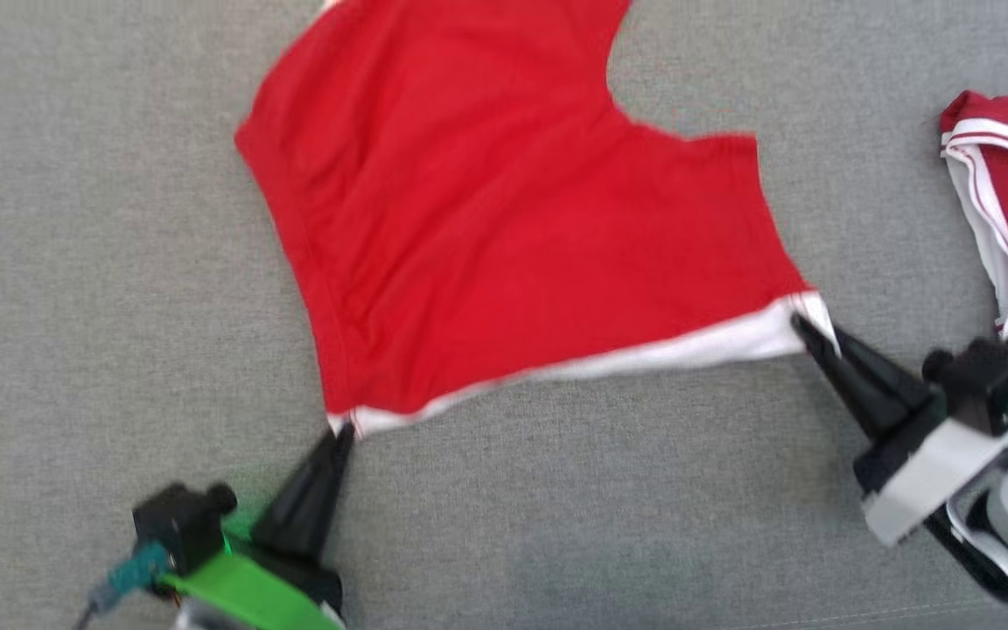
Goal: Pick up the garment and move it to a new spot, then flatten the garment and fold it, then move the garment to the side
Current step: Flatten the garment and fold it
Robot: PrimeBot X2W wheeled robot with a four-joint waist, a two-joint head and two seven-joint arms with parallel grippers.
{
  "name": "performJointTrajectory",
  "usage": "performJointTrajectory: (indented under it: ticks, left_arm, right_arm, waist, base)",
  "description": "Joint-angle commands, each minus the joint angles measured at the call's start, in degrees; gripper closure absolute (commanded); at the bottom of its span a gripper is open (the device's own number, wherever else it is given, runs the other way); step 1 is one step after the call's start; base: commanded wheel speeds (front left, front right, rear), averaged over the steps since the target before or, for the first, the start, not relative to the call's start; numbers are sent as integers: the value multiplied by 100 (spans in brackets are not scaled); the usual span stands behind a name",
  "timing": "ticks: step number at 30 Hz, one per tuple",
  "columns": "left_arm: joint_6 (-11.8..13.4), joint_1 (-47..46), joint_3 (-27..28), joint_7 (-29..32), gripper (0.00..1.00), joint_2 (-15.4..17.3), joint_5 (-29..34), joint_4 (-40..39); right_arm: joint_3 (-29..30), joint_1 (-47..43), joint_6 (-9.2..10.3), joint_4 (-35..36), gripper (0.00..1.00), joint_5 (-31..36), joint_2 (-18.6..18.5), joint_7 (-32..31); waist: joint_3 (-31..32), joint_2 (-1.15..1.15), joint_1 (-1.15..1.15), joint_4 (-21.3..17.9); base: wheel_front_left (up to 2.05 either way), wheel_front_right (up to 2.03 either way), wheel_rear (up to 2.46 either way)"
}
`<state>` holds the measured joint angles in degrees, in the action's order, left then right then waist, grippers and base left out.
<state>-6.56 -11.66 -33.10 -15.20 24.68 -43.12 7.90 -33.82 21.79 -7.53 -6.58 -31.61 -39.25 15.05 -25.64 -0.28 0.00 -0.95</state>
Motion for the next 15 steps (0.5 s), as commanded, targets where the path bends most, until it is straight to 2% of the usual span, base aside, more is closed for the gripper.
performJointTrajectory:
  ticks: [1, 5, 8, 11, 15]
  left_arm:
    - [131, 723, -118, 15, 100, -29, -186, -159]
    - [485, 1693, -56, 10, 100, -119, -541, -749]
    - [695, 2057, -4, 29, 100, -131, -681, -1239]
    - [892, 1950, 187, 84, 100, -51, -751, -1655]
    - [987, 1453, 305, 334, 100, 46, -668, -2011]
  right_arm:
    - [110, -665, 8, 157, 100, -92, -151, 14]
    - [511, -1799, 8, 582, 100, -271, -353, 14]
    - [933, -2260, 8, 993, 100, -469, -452, 14]
    - [1207, -2147, 8, 1351, 100, -645, -582, 13]
    - [1216, -1533, 8, 1463, 100, -762, -758, -269]
  waist:
    - [847, 28, 0, 159]
    - [1069, 28, 0, 239]
    - [986, 28, 0, 314]
    - [710, 28, 0, 366]
    - [283, 28, 0, 488]
  base:
    - [0, 0, 0]
    - [0, 0, 0]
    - [0, 0, 0]
    - [0, 0, 0]
    - [0, 0, 0]
